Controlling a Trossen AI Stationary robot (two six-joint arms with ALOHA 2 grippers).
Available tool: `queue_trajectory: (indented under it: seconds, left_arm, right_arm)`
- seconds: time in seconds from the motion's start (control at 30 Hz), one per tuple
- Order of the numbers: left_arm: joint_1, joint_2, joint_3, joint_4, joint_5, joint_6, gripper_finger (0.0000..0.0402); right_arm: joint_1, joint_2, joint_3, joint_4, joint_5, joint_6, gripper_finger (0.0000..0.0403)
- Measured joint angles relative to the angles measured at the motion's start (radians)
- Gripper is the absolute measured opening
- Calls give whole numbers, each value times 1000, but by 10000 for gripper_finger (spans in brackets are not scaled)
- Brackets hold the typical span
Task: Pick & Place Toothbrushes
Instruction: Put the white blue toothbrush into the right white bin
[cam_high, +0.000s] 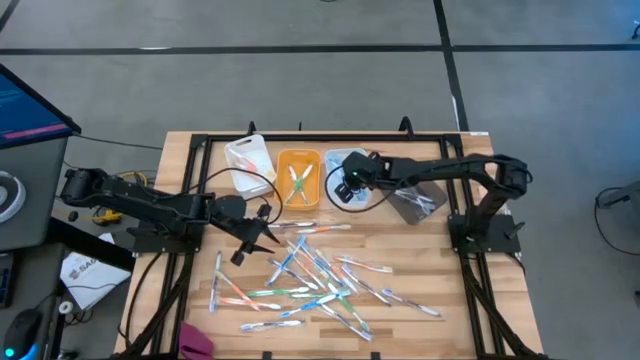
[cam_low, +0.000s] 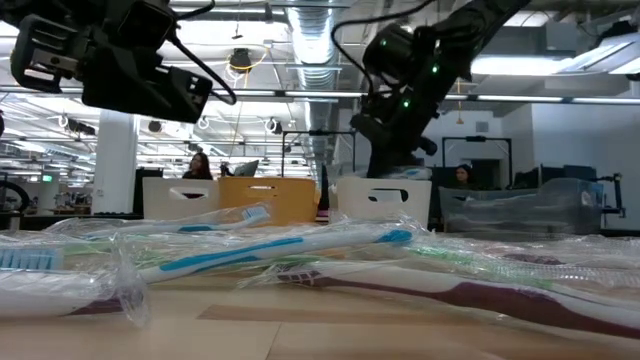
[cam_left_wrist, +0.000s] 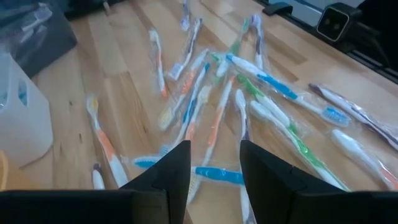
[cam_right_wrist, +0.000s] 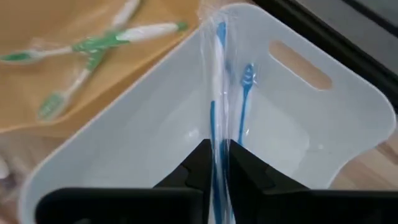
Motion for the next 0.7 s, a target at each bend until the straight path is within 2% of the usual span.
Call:
queue_trajectory:
  seconds: [0.13, 0.23, 0.7]
  left_arm:
    - [0, 0, 0, 6, 0, 0, 131]
    - [0, 0, 0, 8, 0, 0, 131]
    - [0, 0, 0, 16, 0, 0, 131]
  right_arm:
    - [-21, 29, 0, -19, -19, 35, 12]
    - [-33, 37, 0, -51, -19, 67, 10]
    - [-29, 32, 0, -66, -18, 83, 144]
